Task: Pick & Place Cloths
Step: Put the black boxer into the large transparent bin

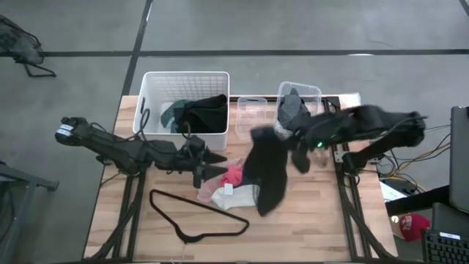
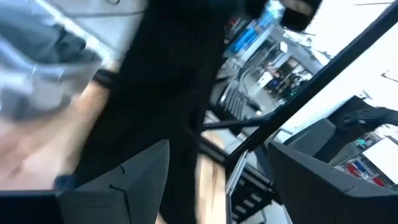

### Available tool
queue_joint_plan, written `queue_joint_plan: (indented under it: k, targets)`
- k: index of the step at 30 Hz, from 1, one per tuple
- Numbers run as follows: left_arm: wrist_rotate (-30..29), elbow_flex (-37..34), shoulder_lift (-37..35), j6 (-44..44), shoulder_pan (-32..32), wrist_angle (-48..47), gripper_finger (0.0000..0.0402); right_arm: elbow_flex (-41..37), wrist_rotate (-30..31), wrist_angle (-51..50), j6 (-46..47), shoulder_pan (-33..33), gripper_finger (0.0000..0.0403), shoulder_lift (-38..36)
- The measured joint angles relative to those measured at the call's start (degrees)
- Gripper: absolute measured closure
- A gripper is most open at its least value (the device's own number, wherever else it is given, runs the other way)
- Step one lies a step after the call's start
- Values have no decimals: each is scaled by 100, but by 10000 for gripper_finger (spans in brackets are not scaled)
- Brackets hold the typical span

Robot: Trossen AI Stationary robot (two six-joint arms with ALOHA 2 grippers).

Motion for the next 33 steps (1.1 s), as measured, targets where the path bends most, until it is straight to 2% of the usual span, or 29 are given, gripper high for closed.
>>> queue_joint_plan:
  k: [5,11,14,18,23,25,30,33]
  targets:
    - [7,177,-3,254,0,-14,126,641,1052,-11,-434,-312,393,-342]
    - [4,160,0,249,0,-42,126,1507,2956,-13,-1402,-843,393,-345]
    - [2,151,8,187,0,-86,126,1860,3369,-9,-1757,-1246,392,-272]
    - [2,151,8,34,-4,-176,126,1954,3263,-342,-1492,-1878,393,-243]
    - [1,149,10,-76,-26,-214,126,1458,3076,-1679,-406,-2561,392,-241]
    - [1,149,10,-76,-37,-215,126,1051,2767,-1901,-255,-2798,392,-241]
    - [0,149,12,-72,-37,-215,126,-138,1460,-1633,-280,-3286,393,-161]
    - [0,149,12,-72,-37,-215,126,-787,1191,-1336,-473,-3468,393,-2]
